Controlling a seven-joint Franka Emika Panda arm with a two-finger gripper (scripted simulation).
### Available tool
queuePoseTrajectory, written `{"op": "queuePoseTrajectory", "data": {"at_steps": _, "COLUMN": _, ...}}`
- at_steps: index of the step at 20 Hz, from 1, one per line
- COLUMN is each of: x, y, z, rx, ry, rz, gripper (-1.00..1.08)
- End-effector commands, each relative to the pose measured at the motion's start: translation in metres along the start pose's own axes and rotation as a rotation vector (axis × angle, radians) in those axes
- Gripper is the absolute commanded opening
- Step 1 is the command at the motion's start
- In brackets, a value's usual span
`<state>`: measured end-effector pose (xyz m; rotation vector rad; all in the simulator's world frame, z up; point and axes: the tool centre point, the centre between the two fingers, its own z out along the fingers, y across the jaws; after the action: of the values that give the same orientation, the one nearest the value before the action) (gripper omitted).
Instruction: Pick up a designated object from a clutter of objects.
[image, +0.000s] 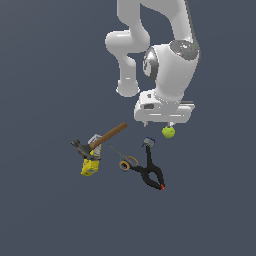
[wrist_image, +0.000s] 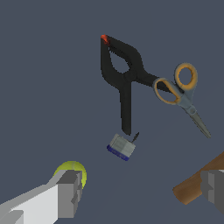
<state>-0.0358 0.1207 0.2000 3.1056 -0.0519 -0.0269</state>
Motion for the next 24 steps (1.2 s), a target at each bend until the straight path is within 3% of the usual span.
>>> {"op": "queuePoseTrajectory", "data": {"at_steps": 1, "x": -0.011, "y": -0.019, "z": 0.019, "rx": 0.001, "ry": 0.005, "rz": 0.019, "gripper": 1.00}}
{"op": "queuePoseTrajectory", "data": {"at_steps": 12, "x": -0.065, "y": -0.084, "z": 0.084, "rx": 0.023, "ry": 0.016, "rz": 0.085, "gripper": 1.00}}
{"op": "queuePoseTrajectory", "data": {"at_steps": 24, "x": -0.092, "y": -0.105, "z": 0.107, "rx": 0.036, "ry": 0.015, "rz": 0.110, "gripper": 1.00}}
